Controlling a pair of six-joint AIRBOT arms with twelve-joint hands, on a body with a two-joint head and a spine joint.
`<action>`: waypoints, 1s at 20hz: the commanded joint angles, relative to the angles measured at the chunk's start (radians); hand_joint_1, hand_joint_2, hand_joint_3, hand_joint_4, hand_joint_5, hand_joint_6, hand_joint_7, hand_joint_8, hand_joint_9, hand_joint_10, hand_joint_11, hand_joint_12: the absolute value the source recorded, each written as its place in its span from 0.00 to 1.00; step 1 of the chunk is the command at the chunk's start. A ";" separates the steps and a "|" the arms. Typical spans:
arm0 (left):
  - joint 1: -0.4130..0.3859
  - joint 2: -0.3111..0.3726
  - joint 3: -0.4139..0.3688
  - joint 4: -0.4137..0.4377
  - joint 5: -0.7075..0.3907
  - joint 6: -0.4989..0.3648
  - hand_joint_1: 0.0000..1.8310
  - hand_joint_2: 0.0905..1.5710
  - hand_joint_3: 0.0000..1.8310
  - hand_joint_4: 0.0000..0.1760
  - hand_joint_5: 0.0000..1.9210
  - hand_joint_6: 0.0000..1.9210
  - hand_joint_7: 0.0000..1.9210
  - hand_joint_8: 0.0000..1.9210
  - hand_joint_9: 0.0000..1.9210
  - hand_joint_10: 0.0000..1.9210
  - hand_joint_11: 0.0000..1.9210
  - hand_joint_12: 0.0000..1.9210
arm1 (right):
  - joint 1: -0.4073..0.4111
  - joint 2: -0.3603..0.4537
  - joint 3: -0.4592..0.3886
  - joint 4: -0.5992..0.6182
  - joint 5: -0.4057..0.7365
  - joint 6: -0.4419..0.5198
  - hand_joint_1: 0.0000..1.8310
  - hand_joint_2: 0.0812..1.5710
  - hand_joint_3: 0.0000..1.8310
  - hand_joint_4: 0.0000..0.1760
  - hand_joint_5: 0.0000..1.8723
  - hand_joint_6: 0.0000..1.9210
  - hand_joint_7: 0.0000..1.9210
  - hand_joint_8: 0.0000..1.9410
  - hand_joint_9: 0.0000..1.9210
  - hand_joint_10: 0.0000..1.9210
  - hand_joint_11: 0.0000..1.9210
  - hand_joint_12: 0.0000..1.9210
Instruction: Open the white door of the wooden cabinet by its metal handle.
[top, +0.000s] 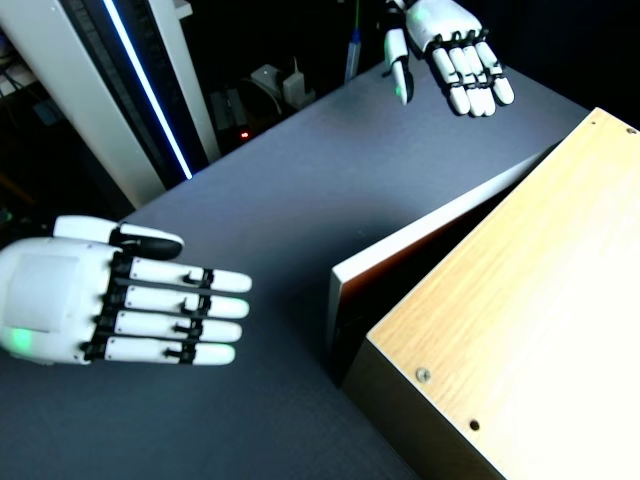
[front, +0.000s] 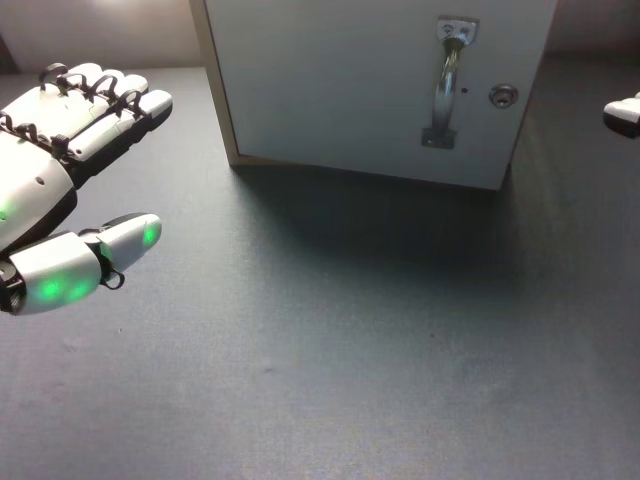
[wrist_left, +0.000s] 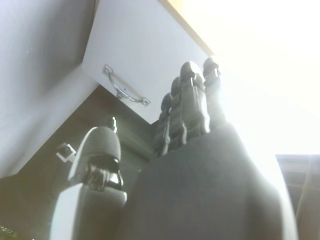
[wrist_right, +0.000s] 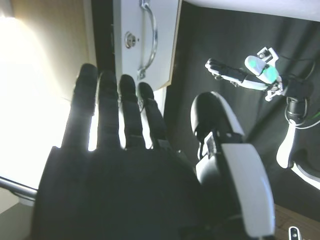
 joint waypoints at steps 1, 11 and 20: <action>-0.009 0.002 0.006 -0.006 -0.121 -0.001 0.02 0.93 0.01 0.00 0.02 0.00 0.00 0.00 0.00 0.00 0.01 0.00 | 0.017 -0.001 0.007 0.030 0.107 0.003 0.15 0.92 0.00 0.00 0.07 0.00 0.07 0.00 0.05 0.00 0.02 0.06; -0.006 0.001 0.008 -0.005 -0.120 -0.002 0.04 0.95 0.00 0.00 0.02 0.00 0.00 0.00 0.00 0.00 0.02 0.01 | 0.147 -0.060 0.094 -0.012 -0.024 0.003 0.00 0.90 0.00 0.00 0.00 0.00 0.00 0.00 0.00 0.00 0.00 0.00; -0.006 -0.001 0.009 0.001 -0.125 -0.011 0.07 0.94 0.00 0.00 0.04 0.00 0.02 0.00 0.01 0.00 0.02 0.01 | 0.274 -0.122 0.202 -0.031 -0.175 0.003 0.00 0.86 0.00 0.00 0.00 0.00 0.00 0.00 0.00 0.00 0.00 0.00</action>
